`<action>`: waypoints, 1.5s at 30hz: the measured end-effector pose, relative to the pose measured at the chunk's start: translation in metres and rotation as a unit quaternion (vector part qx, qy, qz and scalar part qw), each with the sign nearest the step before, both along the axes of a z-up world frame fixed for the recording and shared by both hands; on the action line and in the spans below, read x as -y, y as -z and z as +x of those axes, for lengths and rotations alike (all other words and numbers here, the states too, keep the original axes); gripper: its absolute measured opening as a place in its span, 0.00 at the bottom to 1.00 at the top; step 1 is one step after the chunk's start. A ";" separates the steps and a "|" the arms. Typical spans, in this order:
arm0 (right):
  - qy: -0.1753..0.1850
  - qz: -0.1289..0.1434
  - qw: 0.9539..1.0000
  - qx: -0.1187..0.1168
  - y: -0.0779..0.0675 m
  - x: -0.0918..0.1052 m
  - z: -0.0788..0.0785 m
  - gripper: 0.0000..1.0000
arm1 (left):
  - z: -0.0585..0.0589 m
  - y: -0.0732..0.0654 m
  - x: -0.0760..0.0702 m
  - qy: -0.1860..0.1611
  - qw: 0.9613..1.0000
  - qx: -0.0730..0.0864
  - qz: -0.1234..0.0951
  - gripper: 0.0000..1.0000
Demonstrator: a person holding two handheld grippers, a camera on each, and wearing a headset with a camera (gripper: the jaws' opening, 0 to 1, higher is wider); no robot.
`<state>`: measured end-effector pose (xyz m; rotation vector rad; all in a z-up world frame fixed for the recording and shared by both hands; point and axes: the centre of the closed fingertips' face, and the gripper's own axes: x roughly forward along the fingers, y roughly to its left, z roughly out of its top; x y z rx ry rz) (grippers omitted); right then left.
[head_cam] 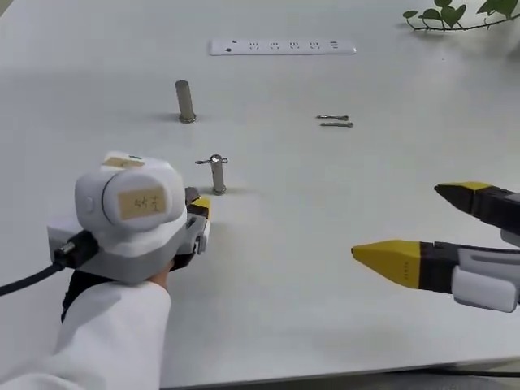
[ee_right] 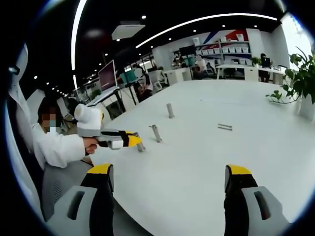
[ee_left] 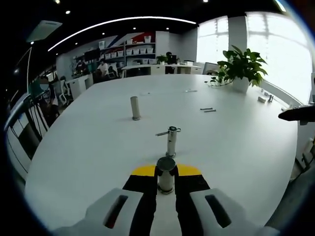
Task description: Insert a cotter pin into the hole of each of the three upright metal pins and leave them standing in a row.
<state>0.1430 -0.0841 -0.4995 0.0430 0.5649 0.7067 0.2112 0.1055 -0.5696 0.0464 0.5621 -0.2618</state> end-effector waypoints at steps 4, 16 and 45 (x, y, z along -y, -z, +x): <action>-0.002 0.001 1.000 0.000 0.000 -0.002 -0.001 0.91 | -0.001 0.000 -0.002 -0.015 1.000 0.006 -0.018 0.10; -0.002 -0.001 1.000 -0.001 0.000 -0.001 -0.002 0.91 | -0.003 0.000 0.001 -0.011 1.000 0.013 -0.014 0.10; 0.000 0.003 1.000 -0.001 -0.002 0.001 0.002 0.91 | -0.049 -0.011 -0.026 0.098 0.990 -0.064 -0.081 0.69</action>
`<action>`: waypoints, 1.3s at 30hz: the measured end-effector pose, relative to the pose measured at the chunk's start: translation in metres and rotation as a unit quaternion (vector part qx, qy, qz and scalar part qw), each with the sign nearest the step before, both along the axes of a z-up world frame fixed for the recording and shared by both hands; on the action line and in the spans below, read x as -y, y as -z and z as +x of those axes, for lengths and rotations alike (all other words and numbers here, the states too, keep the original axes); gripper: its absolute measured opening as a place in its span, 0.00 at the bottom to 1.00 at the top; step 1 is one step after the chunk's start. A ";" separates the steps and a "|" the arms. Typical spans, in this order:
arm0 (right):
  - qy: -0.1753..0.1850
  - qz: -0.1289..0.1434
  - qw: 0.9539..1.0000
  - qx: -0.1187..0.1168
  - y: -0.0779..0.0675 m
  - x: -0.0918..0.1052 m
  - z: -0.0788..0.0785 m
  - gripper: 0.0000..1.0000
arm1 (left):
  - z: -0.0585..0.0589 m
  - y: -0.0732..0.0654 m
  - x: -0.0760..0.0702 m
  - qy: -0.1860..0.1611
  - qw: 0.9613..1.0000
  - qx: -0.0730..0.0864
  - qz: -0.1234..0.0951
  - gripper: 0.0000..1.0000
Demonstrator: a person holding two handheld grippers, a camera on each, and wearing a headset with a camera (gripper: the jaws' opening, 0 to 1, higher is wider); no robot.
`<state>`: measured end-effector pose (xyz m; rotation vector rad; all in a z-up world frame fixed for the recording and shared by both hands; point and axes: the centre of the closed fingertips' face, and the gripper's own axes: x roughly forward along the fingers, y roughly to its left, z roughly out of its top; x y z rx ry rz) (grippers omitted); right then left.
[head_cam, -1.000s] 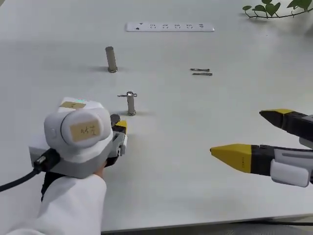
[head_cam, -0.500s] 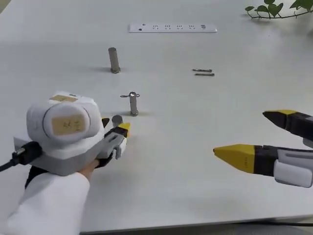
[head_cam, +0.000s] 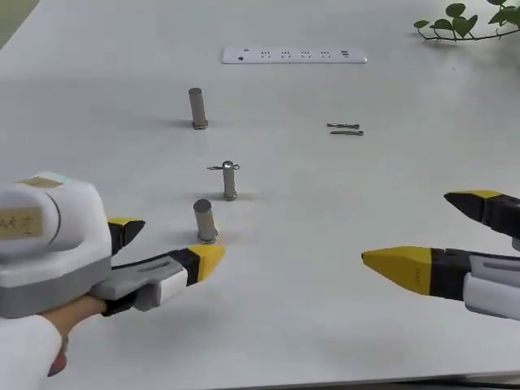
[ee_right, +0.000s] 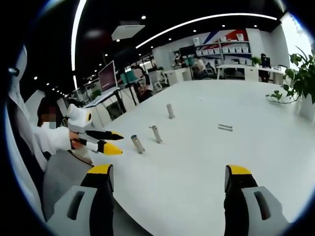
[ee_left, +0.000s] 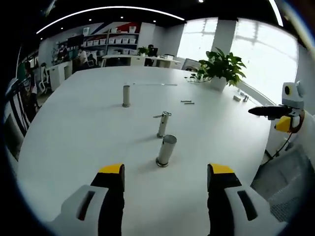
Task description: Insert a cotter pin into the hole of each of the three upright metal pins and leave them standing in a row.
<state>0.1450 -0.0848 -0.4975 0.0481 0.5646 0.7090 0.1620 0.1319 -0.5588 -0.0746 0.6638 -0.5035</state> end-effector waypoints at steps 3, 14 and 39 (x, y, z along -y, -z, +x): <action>0.002 0.000 1.000 -0.001 0.000 0.001 0.000 0.91 | -0.001 -0.011 -0.004 -0.007 0.999 0.001 -0.031 0.82; 0.008 0.000 1.000 -0.004 0.002 0.003 0.001 0.93 | -0.020 -0.025 -0.004 0.064 0.994 -0.005 -0.086 0.99; 0.015 -0.016 1.000 -0.011 0.005 0.004 0.004 0.98 | -0.025 -0.041 -0.011 0.082 0.993 0.006 -0.083 0.99</action>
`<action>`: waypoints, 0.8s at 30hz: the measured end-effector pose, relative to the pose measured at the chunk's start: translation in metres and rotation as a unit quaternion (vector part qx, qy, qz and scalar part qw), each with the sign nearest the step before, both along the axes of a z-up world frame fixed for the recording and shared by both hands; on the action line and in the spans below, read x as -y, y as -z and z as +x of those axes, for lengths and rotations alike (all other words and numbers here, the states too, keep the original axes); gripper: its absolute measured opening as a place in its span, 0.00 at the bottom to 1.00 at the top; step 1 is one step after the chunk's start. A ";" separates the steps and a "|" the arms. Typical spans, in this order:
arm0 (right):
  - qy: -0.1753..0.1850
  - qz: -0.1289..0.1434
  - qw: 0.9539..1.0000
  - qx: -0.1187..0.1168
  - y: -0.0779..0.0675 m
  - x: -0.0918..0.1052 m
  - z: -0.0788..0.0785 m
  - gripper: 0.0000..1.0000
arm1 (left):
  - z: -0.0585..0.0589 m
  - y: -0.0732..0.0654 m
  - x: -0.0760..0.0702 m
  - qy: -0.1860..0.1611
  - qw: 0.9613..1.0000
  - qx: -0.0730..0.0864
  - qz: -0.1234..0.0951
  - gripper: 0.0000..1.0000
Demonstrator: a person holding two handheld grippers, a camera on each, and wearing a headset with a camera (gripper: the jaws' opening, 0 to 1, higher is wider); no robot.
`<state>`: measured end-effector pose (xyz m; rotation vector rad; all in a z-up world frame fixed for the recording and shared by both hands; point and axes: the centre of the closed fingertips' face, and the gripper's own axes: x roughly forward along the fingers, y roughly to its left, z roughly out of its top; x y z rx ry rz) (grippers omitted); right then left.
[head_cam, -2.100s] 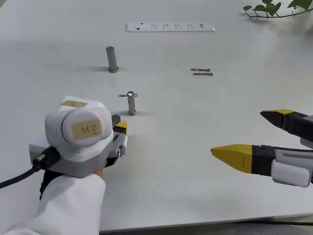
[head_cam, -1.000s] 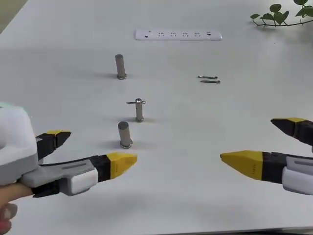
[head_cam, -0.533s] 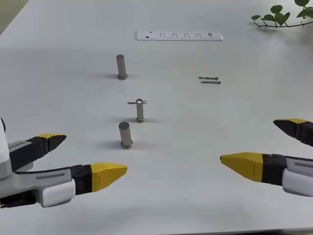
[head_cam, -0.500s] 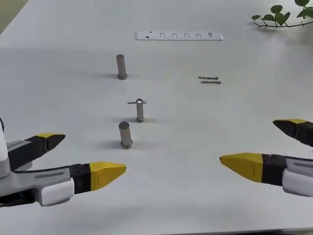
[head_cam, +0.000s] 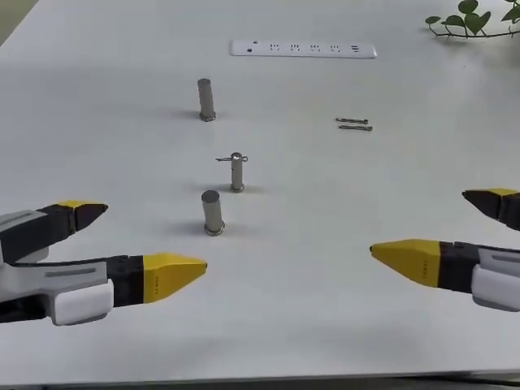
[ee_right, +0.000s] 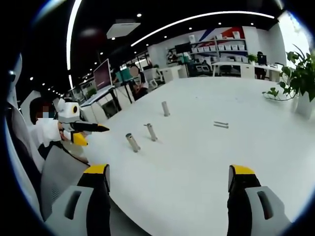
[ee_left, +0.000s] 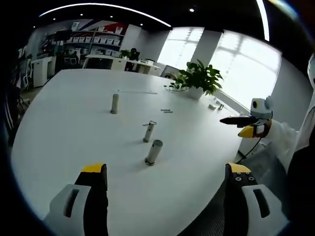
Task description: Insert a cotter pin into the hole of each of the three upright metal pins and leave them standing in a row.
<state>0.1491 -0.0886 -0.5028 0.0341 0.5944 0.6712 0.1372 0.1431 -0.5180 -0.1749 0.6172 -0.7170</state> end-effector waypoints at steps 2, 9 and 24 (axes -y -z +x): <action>-0.008 -0.005 1.000 0.000 -0.001 0.000 0.000 0.96 | 0.000 -0.002 0.001 0.002 1.000 0.002 -0.001 0.99; -0.050 -0.047 0.998 0.005 -0.006 0.005 0.014 0.90 | -0.002 -0.005 0.002 0.004 1.000 0.005 -0.005 0.99; -0.188 -0.158 0.969 0.015 -0.012 0.007 0.066 0.81 | -0.007 -0.006 -0.004 -0.003 1.000 0.006 -0.012 0.99</action>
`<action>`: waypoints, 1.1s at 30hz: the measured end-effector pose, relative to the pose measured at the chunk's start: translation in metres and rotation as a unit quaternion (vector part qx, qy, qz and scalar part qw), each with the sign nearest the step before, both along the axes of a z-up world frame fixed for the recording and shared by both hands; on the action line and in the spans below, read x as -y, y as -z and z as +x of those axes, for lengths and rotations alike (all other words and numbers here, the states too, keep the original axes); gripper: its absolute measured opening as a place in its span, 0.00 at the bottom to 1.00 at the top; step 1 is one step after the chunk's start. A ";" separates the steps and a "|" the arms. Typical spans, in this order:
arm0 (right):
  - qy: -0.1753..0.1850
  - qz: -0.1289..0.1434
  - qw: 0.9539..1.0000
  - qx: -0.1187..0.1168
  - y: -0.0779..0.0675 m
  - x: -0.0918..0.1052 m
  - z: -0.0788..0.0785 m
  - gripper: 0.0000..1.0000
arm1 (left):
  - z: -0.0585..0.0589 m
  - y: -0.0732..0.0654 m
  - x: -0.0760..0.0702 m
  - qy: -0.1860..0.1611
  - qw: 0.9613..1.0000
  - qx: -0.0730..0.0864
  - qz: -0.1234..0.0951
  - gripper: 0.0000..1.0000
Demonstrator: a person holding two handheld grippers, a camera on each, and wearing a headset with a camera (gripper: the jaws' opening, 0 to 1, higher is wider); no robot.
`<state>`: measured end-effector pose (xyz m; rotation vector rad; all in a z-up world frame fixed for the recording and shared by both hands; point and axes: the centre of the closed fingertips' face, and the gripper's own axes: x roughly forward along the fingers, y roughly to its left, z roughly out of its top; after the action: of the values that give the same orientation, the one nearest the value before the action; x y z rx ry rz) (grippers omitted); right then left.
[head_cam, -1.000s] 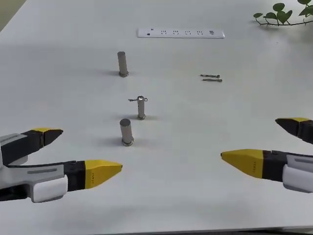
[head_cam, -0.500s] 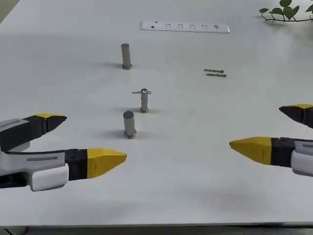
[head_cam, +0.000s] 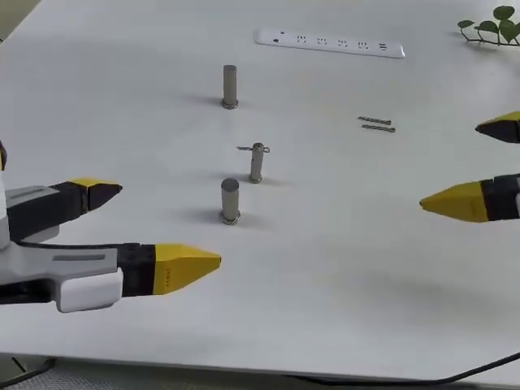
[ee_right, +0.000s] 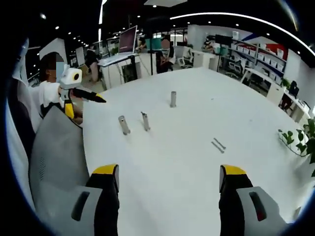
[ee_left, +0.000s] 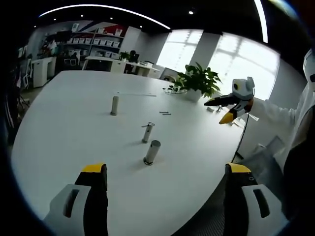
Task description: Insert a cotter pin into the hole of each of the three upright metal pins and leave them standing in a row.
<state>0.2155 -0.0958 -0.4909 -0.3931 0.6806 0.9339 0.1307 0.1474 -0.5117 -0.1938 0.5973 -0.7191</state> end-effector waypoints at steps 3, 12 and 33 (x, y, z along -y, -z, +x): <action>-0.026 -0.022 0.999 -0.002 0.002 -0.001 0.010 0.80 | -0.001 -0.001 -0.002 -0.002 1.000 0.001 0.001 0.99; -0.079 -0.076 0.994 0.001 0.004 0.008 0.058 0.76 | 0.000 -0.002 -0.005 -0.008 1.000 0.004 0.004 0.99; -0.183 -0.152 0.970 -0.040 0.038 -0.001 0.117 0.46 | 0.012 -0.008 -0.007 -0.040 0.999 0.000 -0.015 0.99</action>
<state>0.3330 -0.0945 -0.5292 -0.7760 0.8454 1.2015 0.1426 0.1541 -0.5040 -0.2448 0.5747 -0.6510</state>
